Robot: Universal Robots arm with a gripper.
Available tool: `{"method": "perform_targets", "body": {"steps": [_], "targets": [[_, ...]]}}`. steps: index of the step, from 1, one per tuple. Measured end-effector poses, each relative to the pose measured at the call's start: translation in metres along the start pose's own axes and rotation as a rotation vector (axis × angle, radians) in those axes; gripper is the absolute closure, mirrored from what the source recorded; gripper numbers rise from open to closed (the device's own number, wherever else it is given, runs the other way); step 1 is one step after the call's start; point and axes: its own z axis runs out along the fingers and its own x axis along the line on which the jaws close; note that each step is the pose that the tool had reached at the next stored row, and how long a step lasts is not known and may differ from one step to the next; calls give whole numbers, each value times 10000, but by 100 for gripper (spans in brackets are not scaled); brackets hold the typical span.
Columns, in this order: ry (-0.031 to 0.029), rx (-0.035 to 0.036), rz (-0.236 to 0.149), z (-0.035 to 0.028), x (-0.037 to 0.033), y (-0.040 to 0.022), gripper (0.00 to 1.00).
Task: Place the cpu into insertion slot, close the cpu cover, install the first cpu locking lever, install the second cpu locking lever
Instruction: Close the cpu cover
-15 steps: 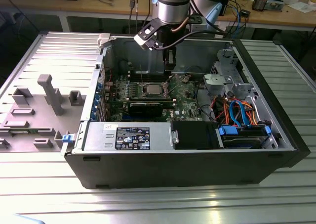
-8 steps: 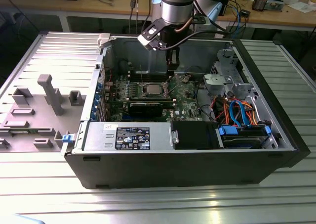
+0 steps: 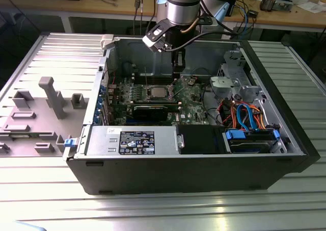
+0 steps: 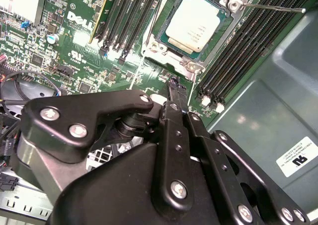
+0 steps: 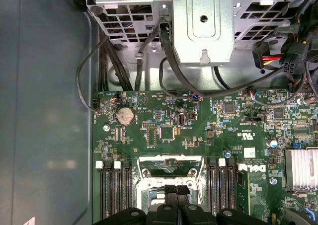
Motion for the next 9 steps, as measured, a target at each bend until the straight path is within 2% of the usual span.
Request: {"method": "perform_targets", "body": {"steps": [9], "targets": [[0,0,2,2,1,65,89]]}}
